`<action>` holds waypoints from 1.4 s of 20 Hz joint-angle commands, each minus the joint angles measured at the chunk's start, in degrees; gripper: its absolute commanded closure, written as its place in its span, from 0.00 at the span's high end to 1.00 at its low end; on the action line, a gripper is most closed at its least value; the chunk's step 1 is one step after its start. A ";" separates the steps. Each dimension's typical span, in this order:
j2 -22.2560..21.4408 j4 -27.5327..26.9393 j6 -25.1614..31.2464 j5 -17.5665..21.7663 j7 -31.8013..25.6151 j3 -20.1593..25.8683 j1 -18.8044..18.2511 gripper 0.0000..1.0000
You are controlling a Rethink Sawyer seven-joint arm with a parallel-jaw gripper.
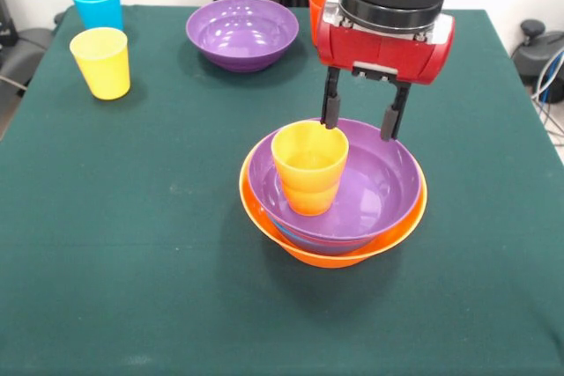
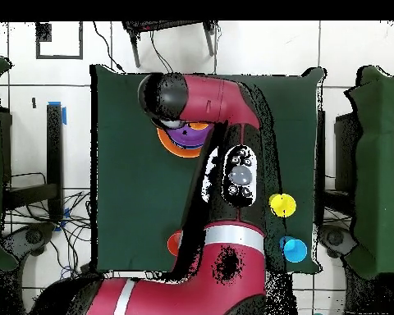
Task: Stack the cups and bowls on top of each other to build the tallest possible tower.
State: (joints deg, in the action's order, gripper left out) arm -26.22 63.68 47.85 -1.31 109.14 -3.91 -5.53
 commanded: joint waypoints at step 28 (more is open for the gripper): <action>3.63 4.90 -8.28 2.66 2.82 3.69 -0.98 1.00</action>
State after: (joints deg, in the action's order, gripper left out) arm -25.48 63.69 42.22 -1.31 109.14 -3.71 -7.22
